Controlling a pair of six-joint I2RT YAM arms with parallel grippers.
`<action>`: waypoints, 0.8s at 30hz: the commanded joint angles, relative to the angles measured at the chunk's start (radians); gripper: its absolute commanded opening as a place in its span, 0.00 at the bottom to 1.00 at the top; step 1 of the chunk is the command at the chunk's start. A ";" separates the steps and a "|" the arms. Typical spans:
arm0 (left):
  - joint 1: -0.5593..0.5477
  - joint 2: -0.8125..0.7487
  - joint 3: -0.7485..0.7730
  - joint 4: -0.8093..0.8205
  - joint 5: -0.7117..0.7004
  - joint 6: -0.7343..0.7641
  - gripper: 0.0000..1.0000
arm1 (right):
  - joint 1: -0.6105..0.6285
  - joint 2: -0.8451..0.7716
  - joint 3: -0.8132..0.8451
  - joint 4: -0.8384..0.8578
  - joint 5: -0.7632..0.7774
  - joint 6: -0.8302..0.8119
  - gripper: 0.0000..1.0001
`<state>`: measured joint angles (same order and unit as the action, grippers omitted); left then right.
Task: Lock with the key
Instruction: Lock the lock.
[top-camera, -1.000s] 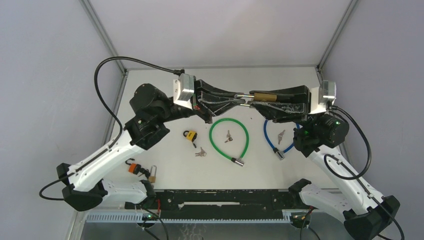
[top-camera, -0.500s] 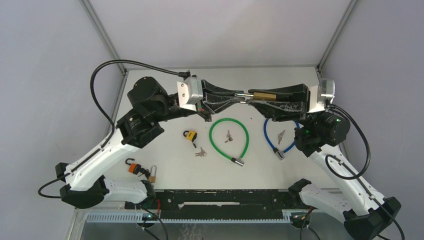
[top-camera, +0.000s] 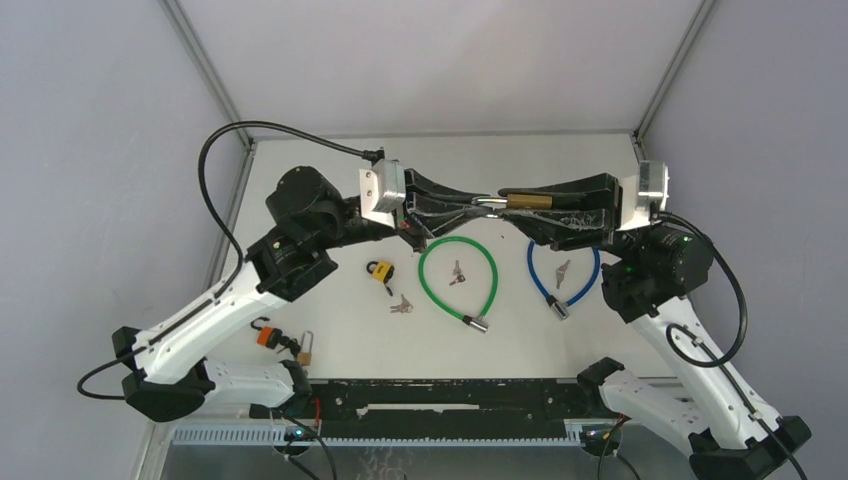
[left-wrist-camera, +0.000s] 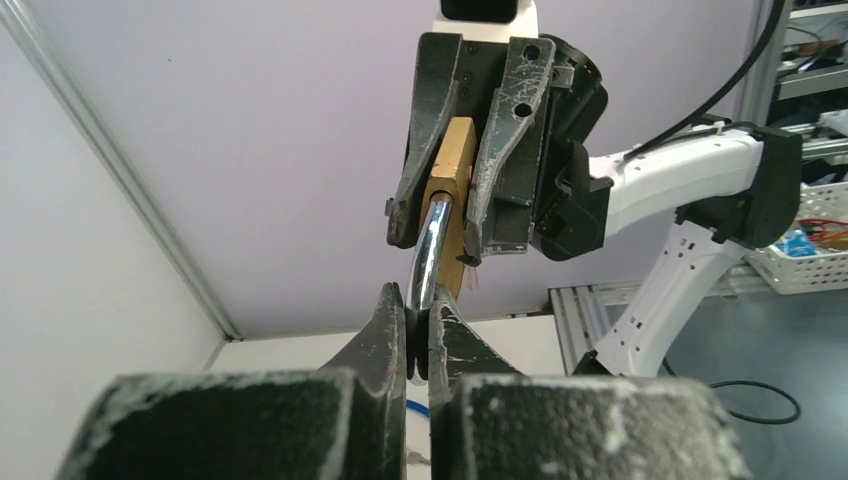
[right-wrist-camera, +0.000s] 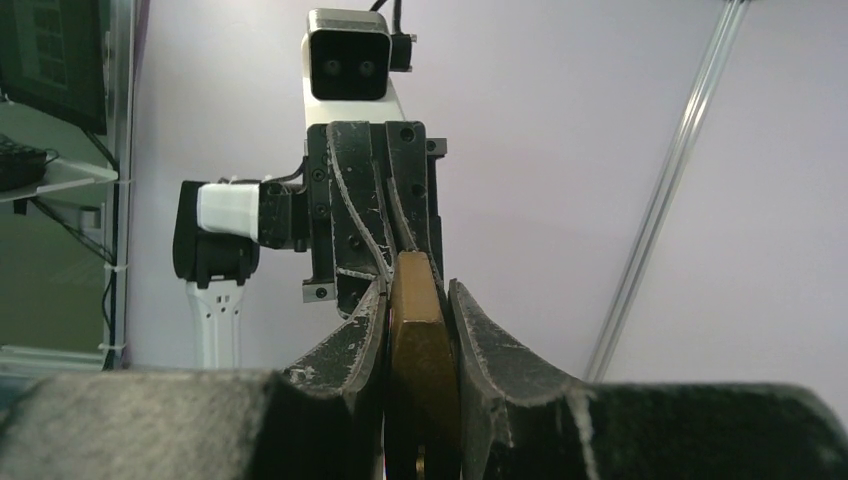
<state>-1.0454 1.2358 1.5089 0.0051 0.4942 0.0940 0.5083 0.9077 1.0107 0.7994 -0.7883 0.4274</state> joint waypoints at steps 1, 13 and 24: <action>-0.047 0.052 -0.139 -0.099 0.314 -0.148 0.00 | -0.002 0.051 -0.001 -0.336 0.123 -0.153 0.00; 0.075 -0.113 -0.190 -0.142 0.063 -0.121 0.00 | 0.051 0.016 -0.004 -0.663 0.008 -0.308 0.10; 0.107 -0.210 -0.299 -0.424 -0.030 0.182 0.00 | 0.003 -0.074 -0.126 -0.905 -0.088 -0.423 0.99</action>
<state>-0.9253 1.0920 1.2495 -0.3222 0.4702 0.0765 0.5438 0.8917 0.8921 0.0025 -0.8478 0.0769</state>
